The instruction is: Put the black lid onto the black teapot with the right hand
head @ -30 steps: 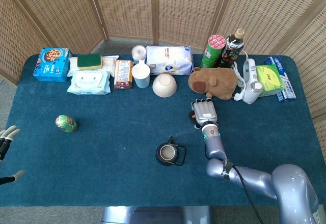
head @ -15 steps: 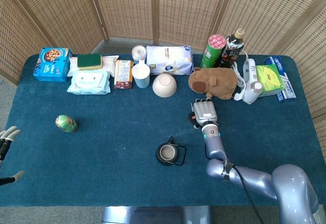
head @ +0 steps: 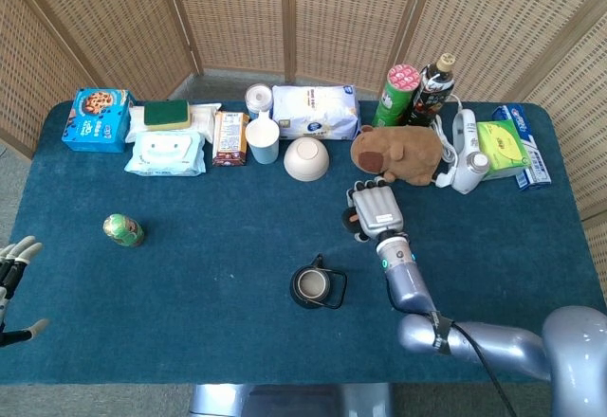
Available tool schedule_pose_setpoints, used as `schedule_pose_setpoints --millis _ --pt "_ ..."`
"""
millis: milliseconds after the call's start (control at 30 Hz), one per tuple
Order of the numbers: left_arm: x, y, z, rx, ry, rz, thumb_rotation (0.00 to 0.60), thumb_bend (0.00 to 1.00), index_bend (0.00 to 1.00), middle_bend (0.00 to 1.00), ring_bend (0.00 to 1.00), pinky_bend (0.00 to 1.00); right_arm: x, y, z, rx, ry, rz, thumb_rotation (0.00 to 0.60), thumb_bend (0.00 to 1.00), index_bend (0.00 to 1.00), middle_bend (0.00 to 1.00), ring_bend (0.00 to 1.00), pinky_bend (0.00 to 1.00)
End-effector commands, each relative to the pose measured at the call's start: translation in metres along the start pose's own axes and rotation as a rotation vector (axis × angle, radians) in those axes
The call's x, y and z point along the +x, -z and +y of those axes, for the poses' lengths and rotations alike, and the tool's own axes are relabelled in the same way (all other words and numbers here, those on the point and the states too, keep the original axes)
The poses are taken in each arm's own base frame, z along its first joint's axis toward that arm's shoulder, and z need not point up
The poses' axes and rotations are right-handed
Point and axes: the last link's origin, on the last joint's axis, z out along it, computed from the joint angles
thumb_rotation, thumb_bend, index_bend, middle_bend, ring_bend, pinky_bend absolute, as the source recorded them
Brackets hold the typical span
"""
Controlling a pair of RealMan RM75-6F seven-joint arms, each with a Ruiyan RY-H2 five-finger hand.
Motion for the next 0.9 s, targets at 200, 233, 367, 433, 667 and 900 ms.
schedule_pose_setpoints --millis 200,233,367,433,667,900 --pt "-0.002 -0.001 0.002 0.000 -0.007 -0.008 0.600 0.11 0.00 0.00 0.00 0.05 0.010 0.030 -0.013 0.094 0.048 0.030 0.600 0.20 0.43 0.28 0.24 0.12" --pt "-0.003 -0.001 0.002 0.000 -0.008 -0.010 0.600 0.11 0.00 0.00 0.00 0.05 0.009 0.034 -0.019 0.115 0.050 0.028 0.600 0.20 0.43 0.28 0.24 0.12" --pt "-0.003 -0.001 0.002 0.001 -0.010 -0.012 0.600 0.11 0.00 0.00 0.00 0.05 0.009 0.043 -0.032 0.162 0.058 0.029 0.600 0.20 0.44 0.29 0.24 0.12" --pt "-0.003 -0.001 0.002 0.002 -0.010 -0.013 0.600 0.11 0.00 0.00 0.00 0.05 0.008 0.049 -0.042 0.195 0.061 0.024 0.600 0.20 0.44 0.29 0.24 0.12" --pt "-0.003 -0.001 0.002 0.001 -0.008 -0.017 0.600 0.11 0.00 0.00 0.00 0.05 0.003 0.052 -0.059 0.231 0.067 0.002 0.600 0.20 0.43 0.29 0.24 0.12" --pt "-0.003 -0.003 0.001 0.003 -0.006 -0.021 0.600 0.11 0.00 0.00 0.00 0.05 0.006 0.056 -0.074 0.256 0.080 0.004 0.600 0.20 0.43 0.30 0.24 0.12"
